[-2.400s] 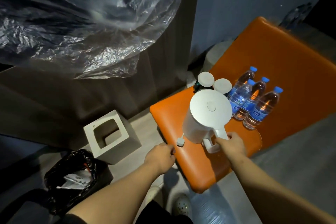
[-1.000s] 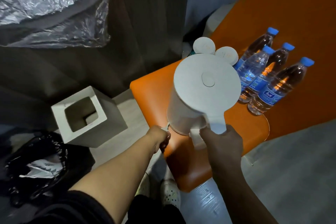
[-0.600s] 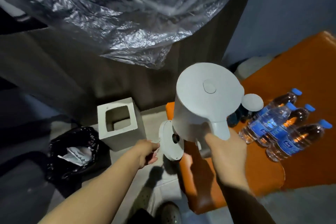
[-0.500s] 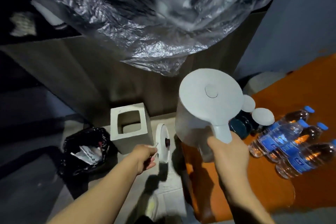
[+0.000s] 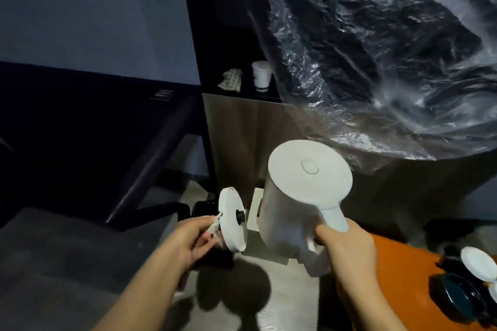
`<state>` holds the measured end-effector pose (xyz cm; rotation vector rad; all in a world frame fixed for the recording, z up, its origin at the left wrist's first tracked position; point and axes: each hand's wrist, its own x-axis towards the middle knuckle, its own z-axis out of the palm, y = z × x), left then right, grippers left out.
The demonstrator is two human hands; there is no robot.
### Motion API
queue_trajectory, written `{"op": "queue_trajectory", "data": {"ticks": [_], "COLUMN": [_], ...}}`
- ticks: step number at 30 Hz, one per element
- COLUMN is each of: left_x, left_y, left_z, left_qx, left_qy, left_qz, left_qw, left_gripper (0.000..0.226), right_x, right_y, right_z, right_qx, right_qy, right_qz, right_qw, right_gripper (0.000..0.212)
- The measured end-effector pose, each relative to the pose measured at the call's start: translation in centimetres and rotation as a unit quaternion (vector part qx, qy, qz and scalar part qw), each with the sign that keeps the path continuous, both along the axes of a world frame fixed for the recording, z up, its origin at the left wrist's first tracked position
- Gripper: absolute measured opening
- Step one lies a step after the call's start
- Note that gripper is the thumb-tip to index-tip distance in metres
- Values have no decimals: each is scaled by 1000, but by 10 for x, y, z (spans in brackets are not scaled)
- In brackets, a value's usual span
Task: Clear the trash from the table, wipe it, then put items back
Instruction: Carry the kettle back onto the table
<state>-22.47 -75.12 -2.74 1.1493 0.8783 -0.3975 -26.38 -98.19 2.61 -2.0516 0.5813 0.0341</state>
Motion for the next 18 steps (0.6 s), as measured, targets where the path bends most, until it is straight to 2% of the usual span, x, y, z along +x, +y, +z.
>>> {"op": "queue_trajectory", "data": {"ticks": [6,12,18], "left_x": [-16,-20,-23], "left_y": [126,233,321], "left_z": [43,93,124], "left_qx": [-34,23,-5], "left_qy": [-53,-132,-169], "left_qz": [71,77,112], "left_qw": [995,988,979], "left_gripper": [11,8,8], "right_x": [7,10,27], "right_y": [107,214,290], "right_z": [30,54,76], "right_qx": [59,96,126], "right_qy": [-52,-91,-122], "right_qz": [-19,-38,13], "right_qw": [997,990,984], "right_gripper": [7,10,8]}}
